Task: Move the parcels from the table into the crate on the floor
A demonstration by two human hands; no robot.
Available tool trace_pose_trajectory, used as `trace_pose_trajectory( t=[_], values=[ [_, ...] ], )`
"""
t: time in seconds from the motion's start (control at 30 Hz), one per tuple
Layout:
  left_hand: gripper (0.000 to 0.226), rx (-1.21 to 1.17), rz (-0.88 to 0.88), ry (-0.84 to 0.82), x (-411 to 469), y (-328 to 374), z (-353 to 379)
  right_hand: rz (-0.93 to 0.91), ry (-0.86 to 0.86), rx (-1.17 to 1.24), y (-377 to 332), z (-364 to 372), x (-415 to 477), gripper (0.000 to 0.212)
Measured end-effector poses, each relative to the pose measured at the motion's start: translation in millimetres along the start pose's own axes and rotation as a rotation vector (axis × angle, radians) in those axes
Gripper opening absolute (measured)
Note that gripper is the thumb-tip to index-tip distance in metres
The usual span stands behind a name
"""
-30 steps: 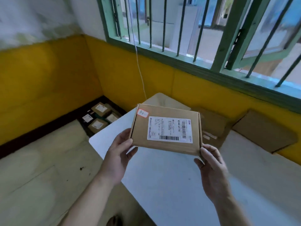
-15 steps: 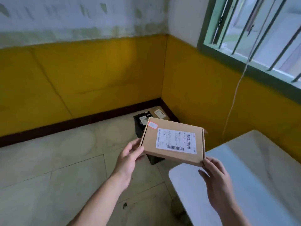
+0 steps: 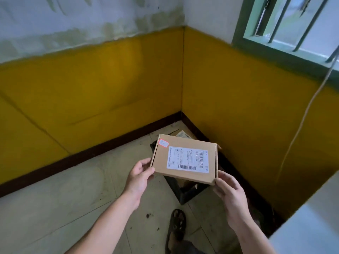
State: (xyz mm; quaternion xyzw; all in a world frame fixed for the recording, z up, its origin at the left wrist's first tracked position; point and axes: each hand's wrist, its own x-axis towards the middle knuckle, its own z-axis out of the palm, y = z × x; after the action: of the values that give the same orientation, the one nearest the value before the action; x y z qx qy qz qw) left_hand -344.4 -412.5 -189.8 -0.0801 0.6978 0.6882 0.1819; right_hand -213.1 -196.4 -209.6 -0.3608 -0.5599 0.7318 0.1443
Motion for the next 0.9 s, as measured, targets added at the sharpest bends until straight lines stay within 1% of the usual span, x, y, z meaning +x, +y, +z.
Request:
trace_pose_trajectory(
  t=[0.13, 0.23, 0.3, 0.37, 0.47, 0.53, 0.63, 0.7, 0.8, 0.9],
  values=[
    [0.033, 0.227, -0.036, 0.024, 91, 22, 16, 0.058, 0.041, 0.012, -3, 40, 74, 0.023],
    [0.045, 0.393, -0.016, -0.029, 146, 39, 26, 0.093, 0.049, 0.002, -10, 65, 120, 0.025],
    [0.053, 0.482, -0.046, -0.07, 178, 48, 29, 0.129, 0.07, -0.023, -11, 78, 145, 0.024],
    [0.054, 0.537, -0.088, -0.097, 207, 50, 32, 0.153, 0.098, -0.044, -10, 90, 165, 0.026],
    [0.049, 0.609, -0.144, -0.123, 254, 48, 39, 0.189, 0.153, -0.094, -7, 108, 196, 0.031],
    [0.043, 0.661, -0.188, -0.145, 288, 44, 42, 0.25, 0.178, -0.118, -3, 122, 216, 0.03],
    [0.042, 0.724, -0.25, -0.184, 339, 34, 42, 0.323, 0.254, -0.141, 8, 148, 244, 0.029],
    [0.044, 0.734, -0.29, -0.24, 372, 27, 38, 0.359, 0.308, -0.143, 17, 170, 259, 0.028],
    [0.045, 0.739, -0.37, -0.368, 426, 19, 30, 0.429, 0.416, -0.136, 41, 205, 280, 0.025],
    [0.042, 0.76, -0.449, -0.486, 479, 11, 17, 0.531, 0.493, -0.117, 67, 240, 300, 0.029]
  ],
)
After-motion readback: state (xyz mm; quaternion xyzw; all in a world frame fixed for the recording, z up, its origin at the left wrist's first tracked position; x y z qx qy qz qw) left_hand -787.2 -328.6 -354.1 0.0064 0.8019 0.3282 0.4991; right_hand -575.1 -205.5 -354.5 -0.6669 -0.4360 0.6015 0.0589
